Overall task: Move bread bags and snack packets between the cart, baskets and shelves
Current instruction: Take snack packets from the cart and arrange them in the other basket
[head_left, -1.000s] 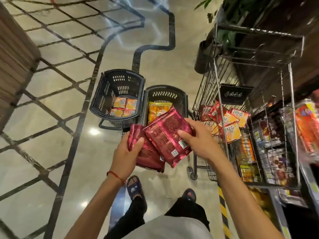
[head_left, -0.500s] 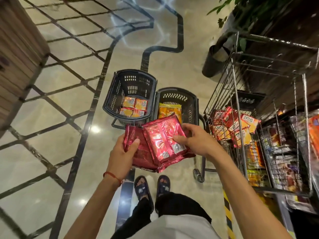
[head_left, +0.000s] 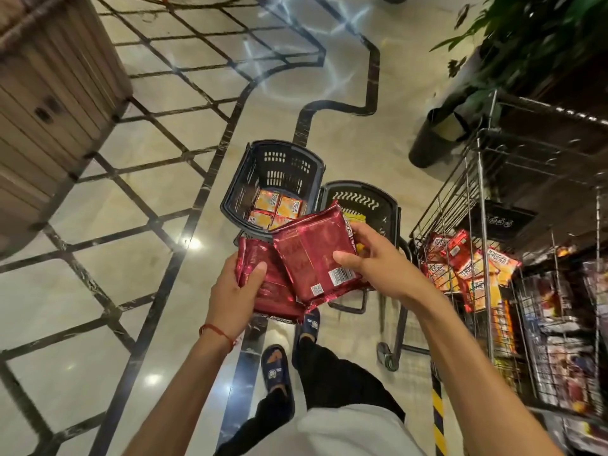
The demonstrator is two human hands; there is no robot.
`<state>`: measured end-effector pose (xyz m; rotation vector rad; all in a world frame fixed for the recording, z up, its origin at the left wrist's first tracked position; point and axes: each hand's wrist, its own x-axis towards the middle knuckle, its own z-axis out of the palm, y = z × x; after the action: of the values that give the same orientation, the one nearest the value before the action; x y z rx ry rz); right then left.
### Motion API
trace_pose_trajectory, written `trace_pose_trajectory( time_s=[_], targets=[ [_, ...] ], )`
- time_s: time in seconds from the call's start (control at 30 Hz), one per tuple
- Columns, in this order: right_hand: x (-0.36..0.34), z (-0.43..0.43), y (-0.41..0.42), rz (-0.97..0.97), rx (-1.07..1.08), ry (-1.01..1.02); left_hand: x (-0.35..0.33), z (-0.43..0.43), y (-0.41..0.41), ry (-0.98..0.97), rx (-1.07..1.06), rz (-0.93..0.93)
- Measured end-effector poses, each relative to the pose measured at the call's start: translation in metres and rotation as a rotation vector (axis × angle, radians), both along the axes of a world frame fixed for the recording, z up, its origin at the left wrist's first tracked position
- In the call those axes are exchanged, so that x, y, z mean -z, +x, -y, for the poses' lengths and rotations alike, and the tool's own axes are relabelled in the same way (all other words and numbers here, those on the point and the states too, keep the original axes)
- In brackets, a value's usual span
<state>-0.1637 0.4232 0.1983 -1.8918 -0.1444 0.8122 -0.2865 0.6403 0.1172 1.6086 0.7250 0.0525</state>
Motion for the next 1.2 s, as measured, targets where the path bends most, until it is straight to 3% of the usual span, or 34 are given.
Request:
trace_pose_trajectory(
  time_s=[0.37,0.6,0.93,1.07,1.2],
  targets=[
    [0.013,-0.035,0.052,-0.032,0.088,0.082,0.005,-0.021,0.060,0.100,0.017,-0.027],
    [0.040,-0.044,0.129,0.119,0.068,0.096,0.007,-0.040,0.139,0.040,0.020,-0.052],
    [0.054,-0.064,0.252,0.355,0.062,0.033,0.005,-0.087,0.280,0.142,-0.001,-0.108],
    [0.051,-0.076,0.282,0.395,0.016,-0.026,0.007,-0.094,0.319,0.110,0.033,-0.127],
    [0.053,-0.085,0.302,0.352,0.007,0.040,0.012,-0.101,0.340,0.108,0.054,-0.132]
  ],
)
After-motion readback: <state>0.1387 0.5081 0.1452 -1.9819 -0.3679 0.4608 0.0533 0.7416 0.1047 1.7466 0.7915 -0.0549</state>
